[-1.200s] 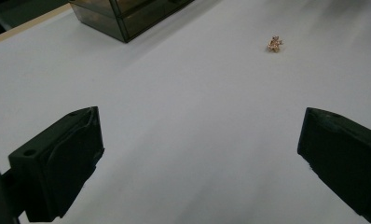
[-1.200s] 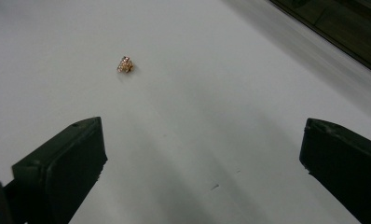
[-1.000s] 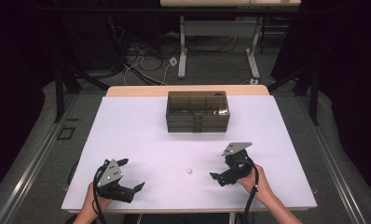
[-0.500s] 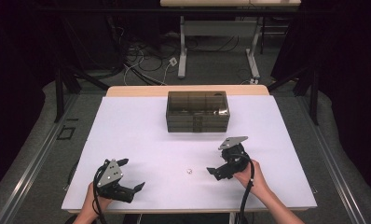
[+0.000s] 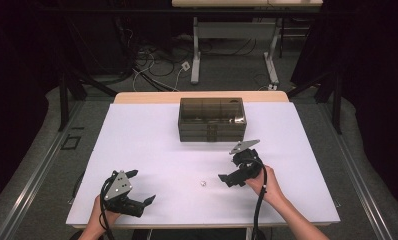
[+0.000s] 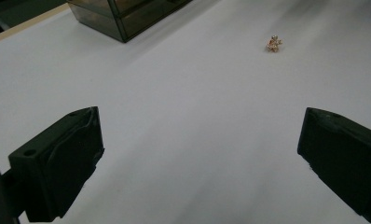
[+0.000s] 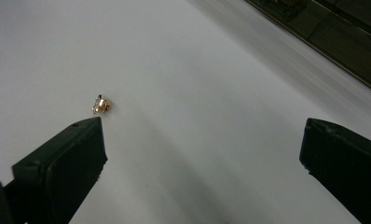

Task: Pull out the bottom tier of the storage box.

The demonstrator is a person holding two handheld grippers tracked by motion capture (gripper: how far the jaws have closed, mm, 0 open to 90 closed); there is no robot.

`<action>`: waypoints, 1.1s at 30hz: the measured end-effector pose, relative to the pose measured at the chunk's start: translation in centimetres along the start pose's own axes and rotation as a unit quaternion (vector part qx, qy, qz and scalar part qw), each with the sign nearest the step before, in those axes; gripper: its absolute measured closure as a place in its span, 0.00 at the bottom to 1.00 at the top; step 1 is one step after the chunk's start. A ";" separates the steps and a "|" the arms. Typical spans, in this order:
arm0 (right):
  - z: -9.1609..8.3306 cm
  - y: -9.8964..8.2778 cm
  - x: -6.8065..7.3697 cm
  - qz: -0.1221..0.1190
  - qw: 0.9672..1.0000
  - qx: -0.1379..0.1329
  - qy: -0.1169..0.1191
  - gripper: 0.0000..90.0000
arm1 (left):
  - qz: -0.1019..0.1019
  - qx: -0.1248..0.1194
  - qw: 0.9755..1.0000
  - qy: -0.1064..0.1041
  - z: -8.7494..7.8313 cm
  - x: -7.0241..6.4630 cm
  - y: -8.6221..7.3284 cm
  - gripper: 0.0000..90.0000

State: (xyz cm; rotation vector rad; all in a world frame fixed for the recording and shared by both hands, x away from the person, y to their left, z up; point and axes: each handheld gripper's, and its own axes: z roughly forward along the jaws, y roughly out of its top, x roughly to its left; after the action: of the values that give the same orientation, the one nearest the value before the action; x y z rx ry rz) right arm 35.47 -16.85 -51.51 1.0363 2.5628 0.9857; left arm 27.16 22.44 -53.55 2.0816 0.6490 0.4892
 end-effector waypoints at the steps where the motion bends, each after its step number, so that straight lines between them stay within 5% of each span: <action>1: 0.1 0.1 0.0 -0.003 1.000 -0.002 -0.004 0.00 | 0.000 0.000 1.000 0.000 0.0 0.0 0.0 0.00; 33: 2.6 3.8 -1.0 0.036 0.999 0.030 0.014 0.00 | 0.001 0.001 1.000 0.000 0.0 0.0 0.0 0.00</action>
State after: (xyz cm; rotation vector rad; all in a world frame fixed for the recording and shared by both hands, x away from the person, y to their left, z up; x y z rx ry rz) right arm 39.31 -14.17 -51.11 1.1475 2.6097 0.9516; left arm 27.15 22.46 -53.54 2.0843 0.6486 0.4904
